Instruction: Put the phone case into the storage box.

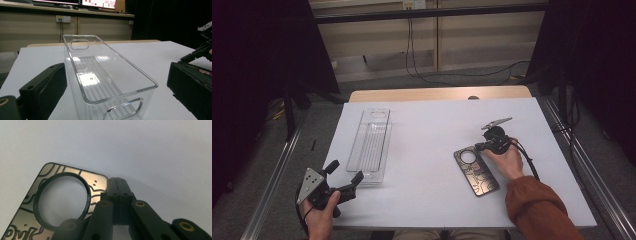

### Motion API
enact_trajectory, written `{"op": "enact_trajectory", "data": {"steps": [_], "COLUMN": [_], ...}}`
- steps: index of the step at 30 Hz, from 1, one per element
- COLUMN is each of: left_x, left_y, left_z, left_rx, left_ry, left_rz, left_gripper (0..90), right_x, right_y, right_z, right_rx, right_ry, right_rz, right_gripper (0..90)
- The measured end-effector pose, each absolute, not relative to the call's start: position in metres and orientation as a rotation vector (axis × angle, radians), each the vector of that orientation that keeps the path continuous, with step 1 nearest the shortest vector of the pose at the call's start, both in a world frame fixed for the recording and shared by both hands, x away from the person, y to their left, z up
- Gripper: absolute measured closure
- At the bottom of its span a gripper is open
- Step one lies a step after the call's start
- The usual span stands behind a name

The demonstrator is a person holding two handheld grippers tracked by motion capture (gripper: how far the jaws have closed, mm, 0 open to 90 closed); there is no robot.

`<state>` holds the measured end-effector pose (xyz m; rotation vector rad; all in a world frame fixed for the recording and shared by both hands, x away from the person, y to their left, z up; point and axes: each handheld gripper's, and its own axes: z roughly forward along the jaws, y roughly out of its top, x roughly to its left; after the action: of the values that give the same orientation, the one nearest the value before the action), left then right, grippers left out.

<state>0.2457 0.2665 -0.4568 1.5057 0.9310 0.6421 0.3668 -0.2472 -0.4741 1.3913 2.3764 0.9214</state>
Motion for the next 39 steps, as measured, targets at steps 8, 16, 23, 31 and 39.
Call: {"op": "enact_trajectory", "data": {"steps": [8, 16, 23, 31, 39], "left_x": [0.245, 0.246, 0.245, 0.245, 0.245], "left_y": [0.267, 0.267, 0.27, 0.269, 0.269], "left_z": [-0.457, -0.455, -0.454, -0.454, -0.454], "left_rx": [1.504, 1.497, 1.481, 1.488, 1.48], "left_ry": [0.931, 0.924, 0.927, 0.935, 0.926], "left_rz": [0.644, 0.649, 0.643, 0.65, 0.644], "left_gripper": [2.8, 2.8, 2.8, 2.8, 2.8], "right_x": [0.363, 0.351, 0.339, 0.326, 0.319], "right_y": [-0.262, -0.275, -0.284, -0.29, -0.292], "right_z": [-0.466, -0.457, -0.455, -0.441, -0.445], "right_rx": [1.377, 1.37, 1.377, 1.361, 1.387], "right_ry": [2.34, 2.269, 2.263, 2.207, 2.277], "right_rz": [1.002, 1.068, 1.09, 1.124, 1.066], "right_gripper": [89.7, 85.3, 71.1, 18.3, 4.0]}}
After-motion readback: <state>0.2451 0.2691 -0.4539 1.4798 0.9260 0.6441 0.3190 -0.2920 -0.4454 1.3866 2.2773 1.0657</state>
